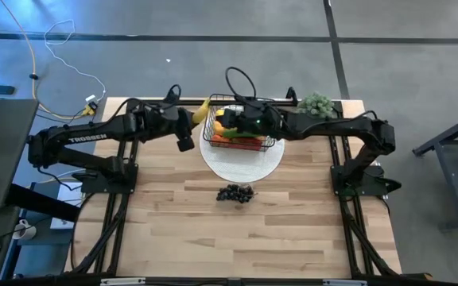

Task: Build produce basket
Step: Put the banana into the mesh basket

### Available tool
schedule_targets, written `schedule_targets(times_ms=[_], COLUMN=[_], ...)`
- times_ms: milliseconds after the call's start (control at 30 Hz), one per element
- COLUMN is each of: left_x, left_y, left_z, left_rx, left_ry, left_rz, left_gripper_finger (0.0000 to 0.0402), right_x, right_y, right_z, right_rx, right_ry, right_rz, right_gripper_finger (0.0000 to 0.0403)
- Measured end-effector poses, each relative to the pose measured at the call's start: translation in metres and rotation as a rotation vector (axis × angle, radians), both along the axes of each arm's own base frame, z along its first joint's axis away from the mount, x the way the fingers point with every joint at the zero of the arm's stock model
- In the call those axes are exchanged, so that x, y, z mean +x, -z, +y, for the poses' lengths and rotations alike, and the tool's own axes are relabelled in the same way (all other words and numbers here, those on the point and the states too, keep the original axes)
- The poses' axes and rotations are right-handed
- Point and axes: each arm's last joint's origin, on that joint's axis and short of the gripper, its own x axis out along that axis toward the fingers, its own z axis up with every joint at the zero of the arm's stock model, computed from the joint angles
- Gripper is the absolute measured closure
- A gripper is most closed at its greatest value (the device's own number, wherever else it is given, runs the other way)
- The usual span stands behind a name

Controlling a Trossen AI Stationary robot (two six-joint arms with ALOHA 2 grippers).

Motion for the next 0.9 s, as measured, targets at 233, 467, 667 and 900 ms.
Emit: schedule_targets(times_ms=[233,467,667,900], left_x=[0.002,0.002,0.002,0.002], left_y=[0.000,0.000,0.000,0.000], left_z=[-0.004,-0.004,-0.004,-0.004], left_rx=[0.039,0.033,0.030,0.027], left_ry=[0.035,0.043,0.048,0.052], left_rz=[0.037,0.035,0.034,0.035], left_gripper_finger=[0.0268,0.0268,0.0268,0.0268], right_x=[0.023,0.035,0.037,0.036], right_y=[0.010,0.026,0.026,0.023], right_z=[-0.001,-0.007,-0.016,-0.022], right_rx=[-0.024,0.002,-0.021,-0.031], right_ry=[0.007,0.031,0.053,0.075], right_rz=[-0.126,-0.141,-0.172,-0.207], right_gripper_finger=[0.0183,0.0183,0.0183,0.0183])
